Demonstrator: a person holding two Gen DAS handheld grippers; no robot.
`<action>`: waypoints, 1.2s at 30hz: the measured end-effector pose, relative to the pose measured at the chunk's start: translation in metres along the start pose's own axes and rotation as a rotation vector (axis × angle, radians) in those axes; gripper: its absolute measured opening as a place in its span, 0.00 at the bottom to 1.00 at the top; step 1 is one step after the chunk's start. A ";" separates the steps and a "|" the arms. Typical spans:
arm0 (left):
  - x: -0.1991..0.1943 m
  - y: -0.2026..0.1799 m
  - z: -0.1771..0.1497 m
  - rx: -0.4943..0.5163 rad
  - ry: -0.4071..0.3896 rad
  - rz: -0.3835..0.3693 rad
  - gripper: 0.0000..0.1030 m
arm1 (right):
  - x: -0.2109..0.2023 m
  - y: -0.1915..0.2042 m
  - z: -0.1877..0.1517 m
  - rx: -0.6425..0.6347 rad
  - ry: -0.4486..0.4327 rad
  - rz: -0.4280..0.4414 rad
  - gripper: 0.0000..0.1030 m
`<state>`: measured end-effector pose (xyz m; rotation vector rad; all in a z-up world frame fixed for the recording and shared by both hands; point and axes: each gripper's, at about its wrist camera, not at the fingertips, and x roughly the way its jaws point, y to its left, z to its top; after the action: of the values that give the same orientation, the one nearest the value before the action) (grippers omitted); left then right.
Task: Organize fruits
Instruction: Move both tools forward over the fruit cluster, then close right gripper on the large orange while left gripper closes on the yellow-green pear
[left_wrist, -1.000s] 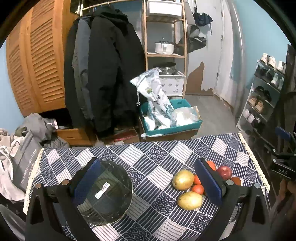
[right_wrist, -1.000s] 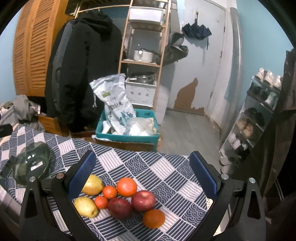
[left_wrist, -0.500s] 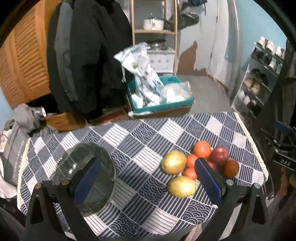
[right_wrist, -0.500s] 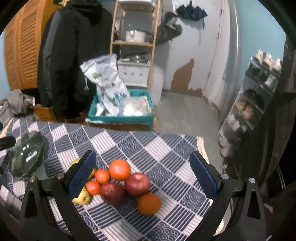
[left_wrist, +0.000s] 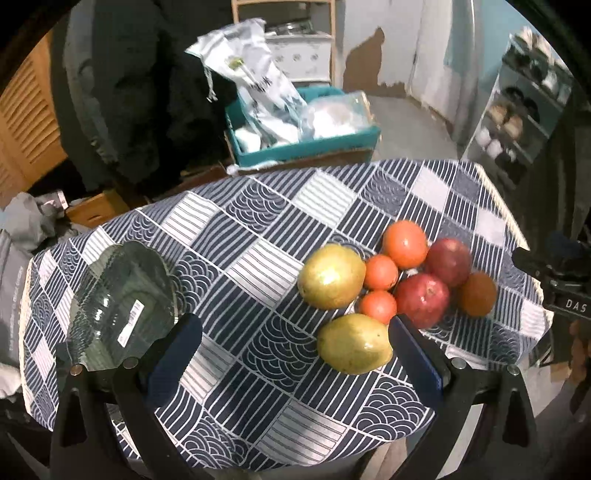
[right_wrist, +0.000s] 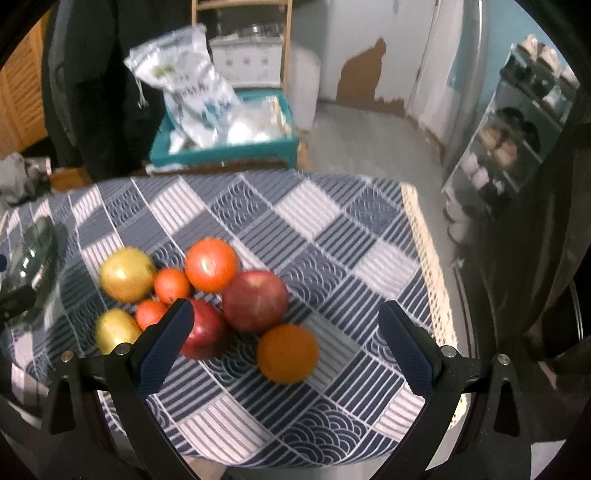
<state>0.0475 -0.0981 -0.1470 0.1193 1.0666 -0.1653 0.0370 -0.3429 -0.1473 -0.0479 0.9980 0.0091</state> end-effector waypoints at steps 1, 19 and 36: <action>0.006 -0.003 -0.001 0.008 0.013 0.004 0.99 | 0.005 -0.001 -0.002 -0.002 0.018 0.001 0.96; 0.084 -0.051 -0.017 0.130 0.171 0.013 0.98 | 0.099 0.004 -0.036 -0.111 0.294 -0.021 0.93; 0.113 -0.052 -0.027 0.070 0.258 -0.130 0.81 | 0.130 0.006 -0.048 -0.059 0.355 0.044 0.65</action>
<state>0.0679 -0.1532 -0.2603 0.1374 1.3266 -0.3108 0.0666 -0.3413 -0.2825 -0.0834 1.3537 0.0720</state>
